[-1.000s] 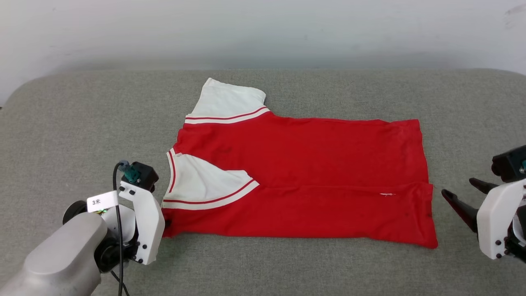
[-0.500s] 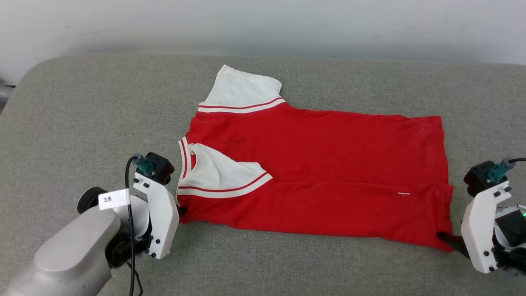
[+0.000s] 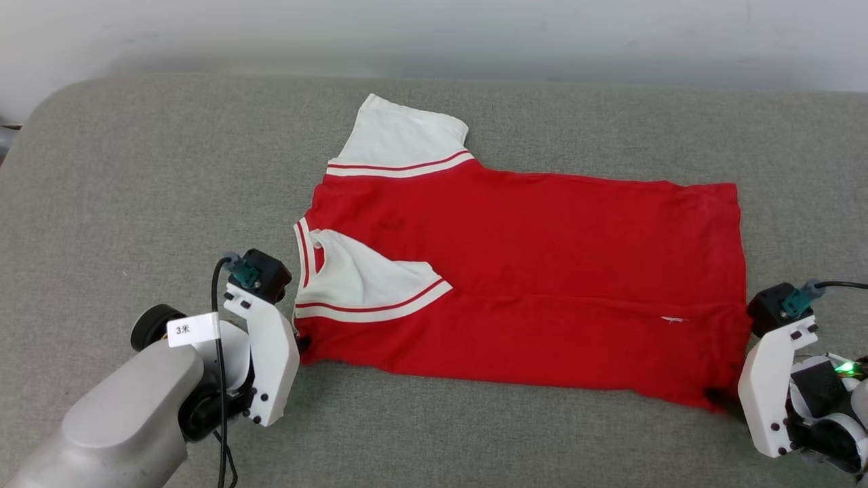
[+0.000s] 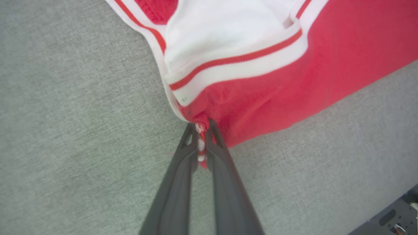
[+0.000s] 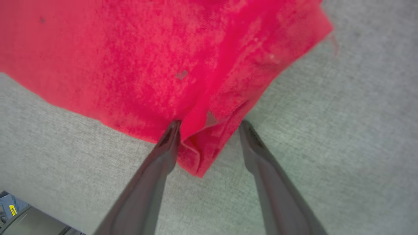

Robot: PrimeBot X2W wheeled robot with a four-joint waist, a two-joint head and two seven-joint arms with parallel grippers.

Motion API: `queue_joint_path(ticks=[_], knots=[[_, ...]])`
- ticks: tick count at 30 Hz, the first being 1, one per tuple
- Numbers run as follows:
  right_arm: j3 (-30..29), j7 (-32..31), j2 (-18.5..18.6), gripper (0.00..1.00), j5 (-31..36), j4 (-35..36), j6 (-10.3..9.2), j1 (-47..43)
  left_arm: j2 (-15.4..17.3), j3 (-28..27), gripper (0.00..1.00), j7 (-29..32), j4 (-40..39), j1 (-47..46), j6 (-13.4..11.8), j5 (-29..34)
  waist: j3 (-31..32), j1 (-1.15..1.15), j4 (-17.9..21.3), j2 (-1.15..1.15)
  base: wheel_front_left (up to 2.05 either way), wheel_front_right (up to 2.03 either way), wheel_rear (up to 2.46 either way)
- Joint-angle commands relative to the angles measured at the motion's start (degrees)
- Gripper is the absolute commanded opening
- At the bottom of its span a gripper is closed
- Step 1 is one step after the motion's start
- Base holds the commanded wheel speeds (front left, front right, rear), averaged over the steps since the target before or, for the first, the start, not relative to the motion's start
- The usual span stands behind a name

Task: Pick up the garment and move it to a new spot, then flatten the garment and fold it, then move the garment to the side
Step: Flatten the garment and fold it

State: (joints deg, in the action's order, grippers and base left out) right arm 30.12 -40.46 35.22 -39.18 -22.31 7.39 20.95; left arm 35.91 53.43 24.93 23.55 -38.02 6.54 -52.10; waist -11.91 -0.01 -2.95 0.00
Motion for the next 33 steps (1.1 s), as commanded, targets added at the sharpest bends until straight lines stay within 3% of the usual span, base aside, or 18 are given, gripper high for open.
queue_joint_path(ticks=[1, 10, 16, 25, 33], knots=[[3.0, 0.2, -3.1, 0.0, -0.8, -2.2, 0.16, -2.0, 0.3, 0.2, 0.0, -0.4, 0.0, 0.8, -0.2, 0.0, 0.5, 0.01, 0.3, 0.0, 0.0, 0.0, 0.0], [2.7, 6.2, 1.3, 0.0, -4.4, 1.0, 0.08, -1.9, 1.8, -0.6, 0.0, -2.0, -1.1, 4.2, -0.7, -1.7, 5.0, 0.01, 1.1, 0.0, 0.0, 0.0, 0.0], [1.2, 8.0, 4.3, 0.0, -6.6, 5.4, 0.07, -4.8, 5.1, -1.0, 0.0, -2.8, -4.9, 8.0, -1.8, -2.8, 8.0, 0.01, 1.7, 0.0, 0.0, 0.0, 0.0], [-3.1, 6.7, 8.1, 0.0, -7.5, 12.9, 0.06, -13.1, 10.5, -1.0, 0.0, -3.2, -13.9, 15.9, -5.4, -4.9, 10.9, 0.01, 2.2, 0.0, 0.0, 0.0, 0.0], [-8.2, 3.5, 8.0, 0.0, -5.9, 16.6, 0.05, -20.8, 11.4, -0.3, 0.0, -4.2, -17.7, 21.1, -8.5, -6.3, 10.6, 0.01, 2.1, 0.0, 0.0, 0.0, 0.0]])
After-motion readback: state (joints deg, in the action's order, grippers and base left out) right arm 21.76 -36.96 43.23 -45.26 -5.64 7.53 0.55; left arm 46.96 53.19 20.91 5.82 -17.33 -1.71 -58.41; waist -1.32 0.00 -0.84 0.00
